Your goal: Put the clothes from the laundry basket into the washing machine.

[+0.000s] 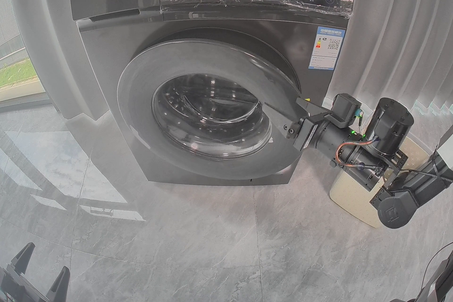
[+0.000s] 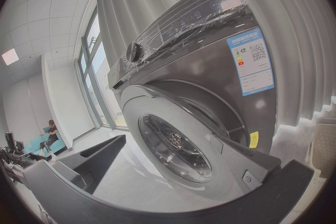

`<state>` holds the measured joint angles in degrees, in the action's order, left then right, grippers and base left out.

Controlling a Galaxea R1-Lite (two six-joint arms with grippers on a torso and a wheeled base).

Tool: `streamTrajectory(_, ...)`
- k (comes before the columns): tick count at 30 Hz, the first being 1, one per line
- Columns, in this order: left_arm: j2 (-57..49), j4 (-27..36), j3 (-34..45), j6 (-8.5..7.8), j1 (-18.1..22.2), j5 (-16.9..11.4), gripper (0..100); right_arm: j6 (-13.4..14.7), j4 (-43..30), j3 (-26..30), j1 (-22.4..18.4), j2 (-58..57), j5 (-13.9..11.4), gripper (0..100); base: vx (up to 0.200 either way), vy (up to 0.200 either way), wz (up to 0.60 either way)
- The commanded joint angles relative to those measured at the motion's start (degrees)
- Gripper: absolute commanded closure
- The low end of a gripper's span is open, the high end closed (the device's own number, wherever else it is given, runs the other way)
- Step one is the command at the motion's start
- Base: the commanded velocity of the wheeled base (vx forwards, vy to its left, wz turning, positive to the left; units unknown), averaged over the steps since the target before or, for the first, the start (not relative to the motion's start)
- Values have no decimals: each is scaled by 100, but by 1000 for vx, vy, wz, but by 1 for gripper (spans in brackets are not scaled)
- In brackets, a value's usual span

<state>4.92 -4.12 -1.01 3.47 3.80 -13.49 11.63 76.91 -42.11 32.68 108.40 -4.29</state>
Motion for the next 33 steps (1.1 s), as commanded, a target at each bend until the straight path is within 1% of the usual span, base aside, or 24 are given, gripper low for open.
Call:
streamTrajectory(1,8,-1,101,4,-2,-4,0,-29,-18,-61,-43,-196,157,0,0,0,0)
streamTrajectory(3,8,-1,101,13,-2,-4,0,-29,-9,-61,-69,-205,218,0,0,0,0)
streamTrajectory(10,8,-1,101,13,6,-4,0,-29,-18,36,-60,-416,209,0,0,0,0)
streamTrajectory(12,8,-1,101,13,6,-4,0,-38,-36,238,10,-539,157,0,0,0,0)
streamTrajectory(14,8,-1,101,4,-2,-4,0,-38,-80,405,89,-601,34,0,0,0,0)
streamTrajectory(15,8,-1,101,-5,-2,-4,0,-38,-89,475,115,-601,-72,0,0,0,0)
streamTrajectory(16,8,-1,101,-5,6,-4,0,-29,-89,484,124,-592,-81,0,200,0,0)
streamTrajectory(17,8,-1,101,-13,-2,-4,0,-38,-53,546,98,-574,-169,0,200,0,0)
streamTrajectory(19,8,-1,101,39,-2,31,0,-38,-18,502,72,-416,-195,0,200,0,0)
streamTrajectory(21,0,-1,101,39,-2,31,0,-38,-1,458,63,-328,-204,0,200,0,0)
streamTrajectory(29,8,-1,101,22,-2,22,0,-29,78,106,28,-56,-160,0,0,0,0)
streamTrajectory(33,8,-1,101,22,6,22,0,-38,78,9,-95,-73,-116,0,0,0,0)
